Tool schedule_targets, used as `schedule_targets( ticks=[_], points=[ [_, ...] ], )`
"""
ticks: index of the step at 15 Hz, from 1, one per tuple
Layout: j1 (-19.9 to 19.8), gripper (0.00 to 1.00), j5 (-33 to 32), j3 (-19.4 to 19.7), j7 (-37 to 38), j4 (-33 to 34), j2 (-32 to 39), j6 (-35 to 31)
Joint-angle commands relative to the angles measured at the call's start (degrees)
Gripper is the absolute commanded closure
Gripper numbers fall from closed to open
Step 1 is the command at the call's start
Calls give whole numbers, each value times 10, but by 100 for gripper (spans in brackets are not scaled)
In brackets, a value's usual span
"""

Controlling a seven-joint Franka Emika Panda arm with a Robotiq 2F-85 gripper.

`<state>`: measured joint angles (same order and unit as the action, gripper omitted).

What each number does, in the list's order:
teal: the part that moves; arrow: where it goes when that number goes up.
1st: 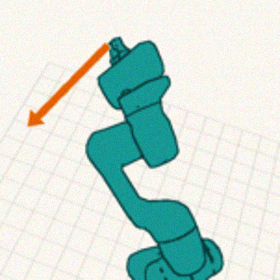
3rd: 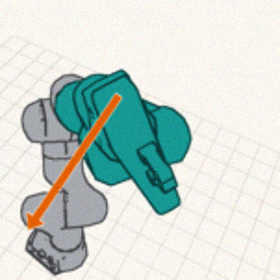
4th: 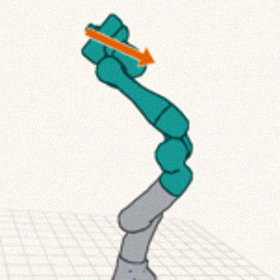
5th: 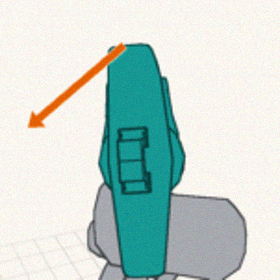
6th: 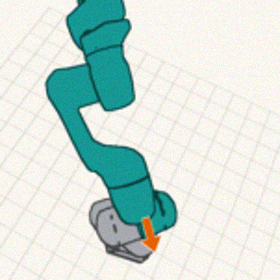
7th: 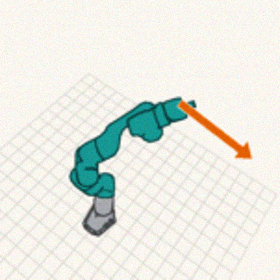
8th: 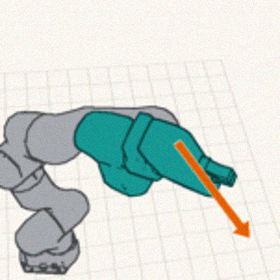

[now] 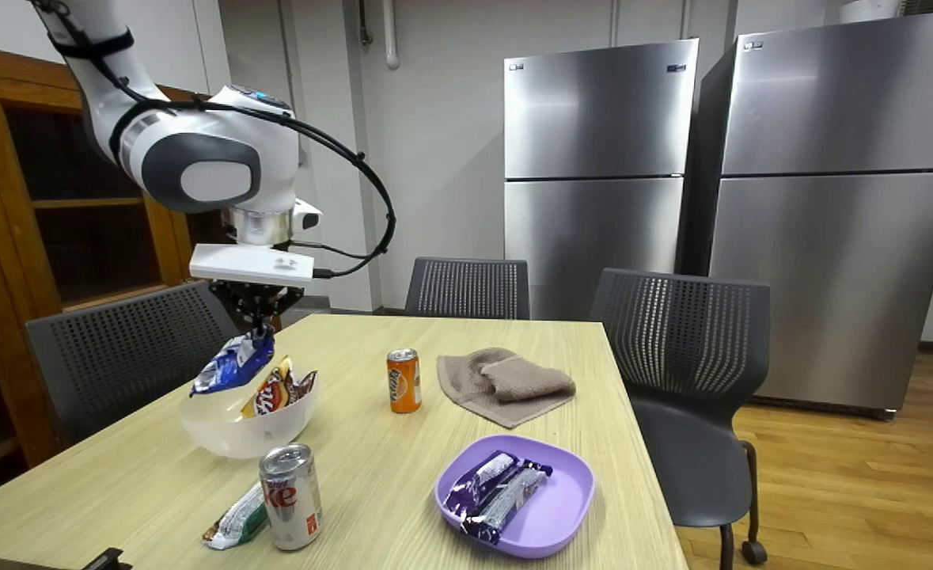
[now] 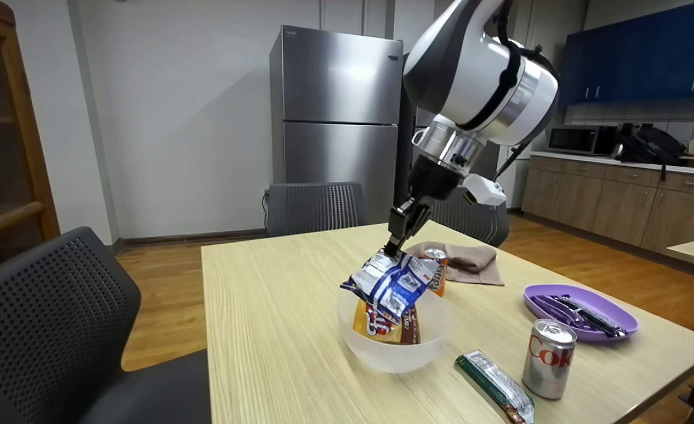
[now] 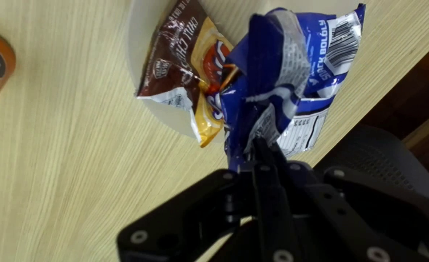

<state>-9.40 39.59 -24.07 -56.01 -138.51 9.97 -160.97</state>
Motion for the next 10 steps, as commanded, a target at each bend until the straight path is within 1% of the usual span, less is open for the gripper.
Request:
schedule_targets(
  ticks=[1, 2, 4, 10],
  points=[
    [-23, 83, 21, 0, -53, -6, -1, 10],
    [-27, 73, 16, 1, -59, -5, 3, 12],
    [-28, 60, 1, 4, -74, -2, 18, 13],
    [-41, 15, -2, 20, -113, 11, 50, 23]
  ],
)
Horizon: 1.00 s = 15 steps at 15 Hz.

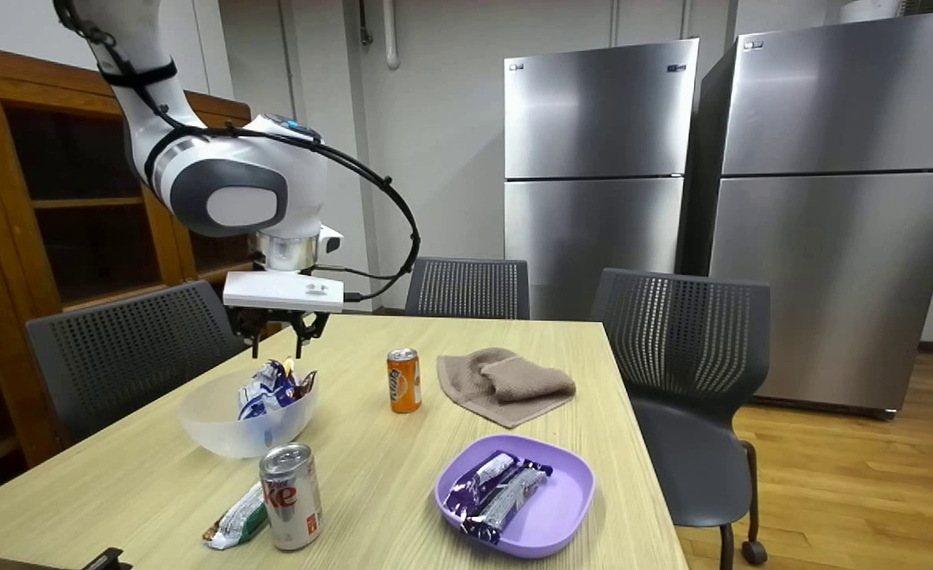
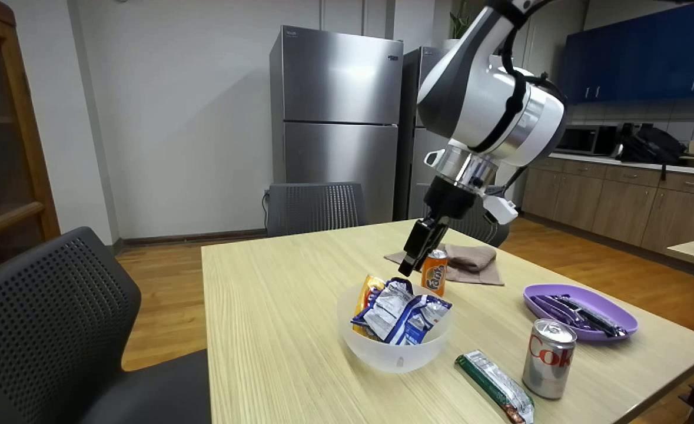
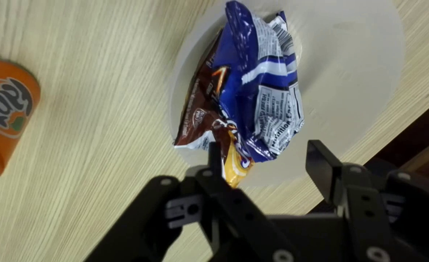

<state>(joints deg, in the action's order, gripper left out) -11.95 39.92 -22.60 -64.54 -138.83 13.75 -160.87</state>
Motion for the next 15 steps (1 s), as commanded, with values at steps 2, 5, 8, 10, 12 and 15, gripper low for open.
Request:
schedule_targets(
  ticks=[2, 5, 8, 10, 12, 15],
  points=[
    [-17, 2, -11, 12, -32, 14, 15, 20],
    [11, 0, -29, 55, -16, 8, 6, 14],
    [7, 0, -49, 66, 0, 2, -3, 9],
    [6, 0, -39, 66, -14, 5, 13, 2],
    [10, 0, -44, 76, -13, 5, 11, 2],
    [14, 0, -44, 77, -13, 5, 11, 2]
  ],
)
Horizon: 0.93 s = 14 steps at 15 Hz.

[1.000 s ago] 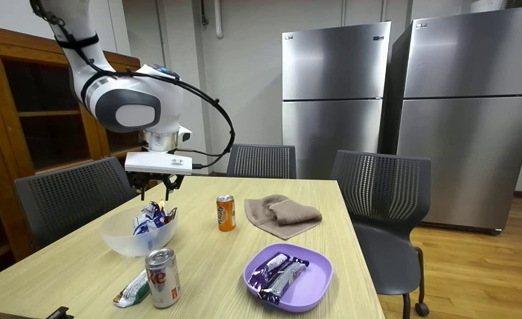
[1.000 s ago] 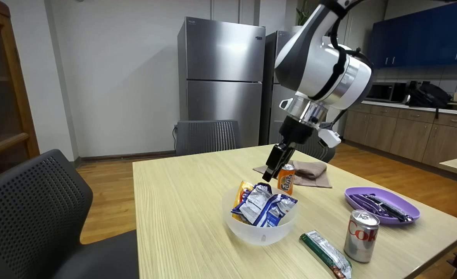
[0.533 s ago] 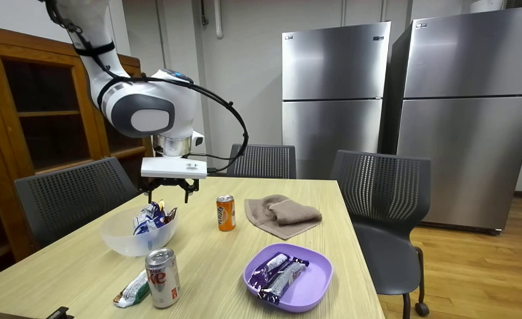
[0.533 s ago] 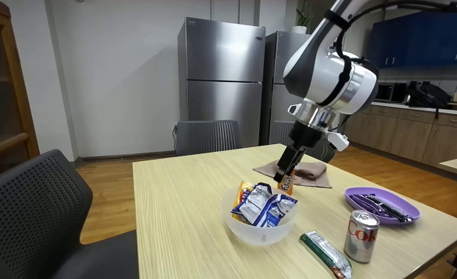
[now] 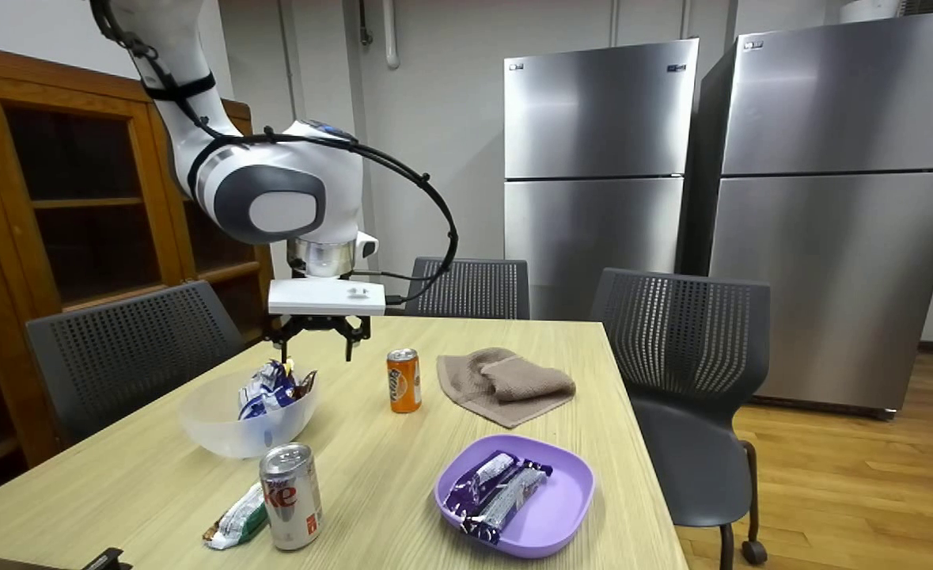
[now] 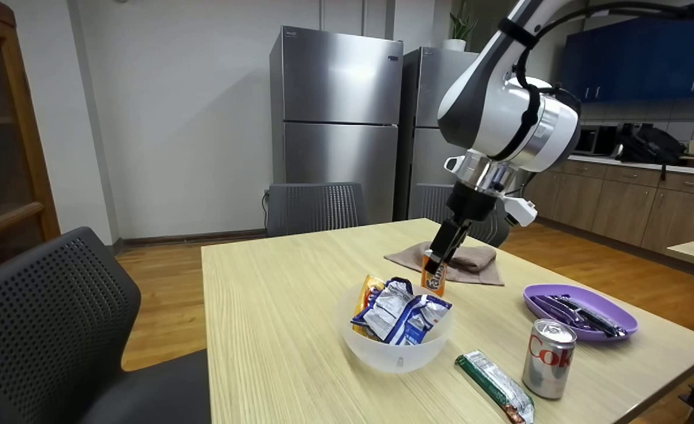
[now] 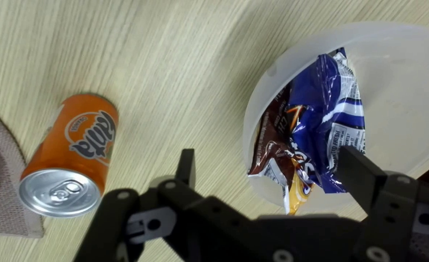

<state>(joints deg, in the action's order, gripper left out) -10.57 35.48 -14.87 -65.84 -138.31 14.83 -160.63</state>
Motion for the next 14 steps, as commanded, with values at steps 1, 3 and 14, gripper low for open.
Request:
schedule_targets(
  ticks=[1, 3, 14],
  points=[
    [1, 0, 0, 0, 0, 0, 0, 0],
    [1, 0, 0, 0, 0, 0, 0, 0],
    [19, 0, 43, -16, 49, -75, -99, -53]
  ],
)
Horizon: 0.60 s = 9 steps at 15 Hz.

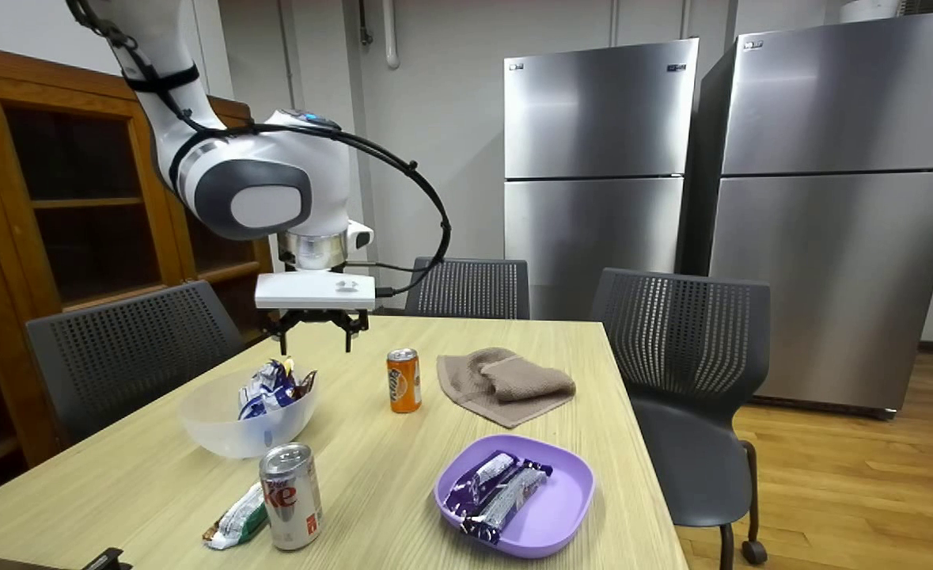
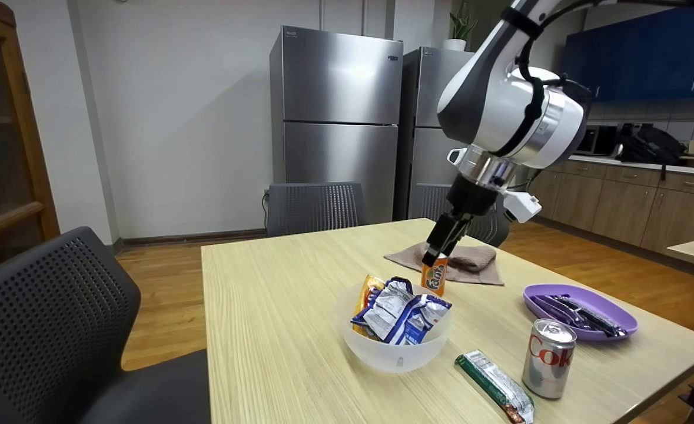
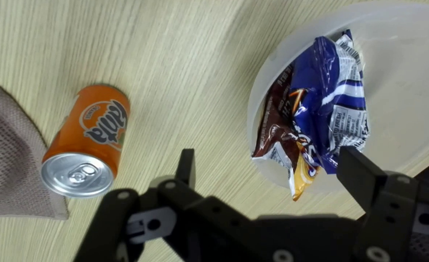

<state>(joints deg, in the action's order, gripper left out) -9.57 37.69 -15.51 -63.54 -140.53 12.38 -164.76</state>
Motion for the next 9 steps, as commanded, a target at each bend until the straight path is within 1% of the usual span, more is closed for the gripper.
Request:
schedule_targets(
  ticks=[1, 4, 7, 9],
  points=[
    [12, 0, 24, -10, 34, -68, -95, -10],
    [19, 0, 0, -2, 80, -107, -146, 9],
    [12, 0, -22, 0, 122, -143, -197, 45],
    [8, 0, -42, -3, 152, -165, -222, 56]
  ],
)
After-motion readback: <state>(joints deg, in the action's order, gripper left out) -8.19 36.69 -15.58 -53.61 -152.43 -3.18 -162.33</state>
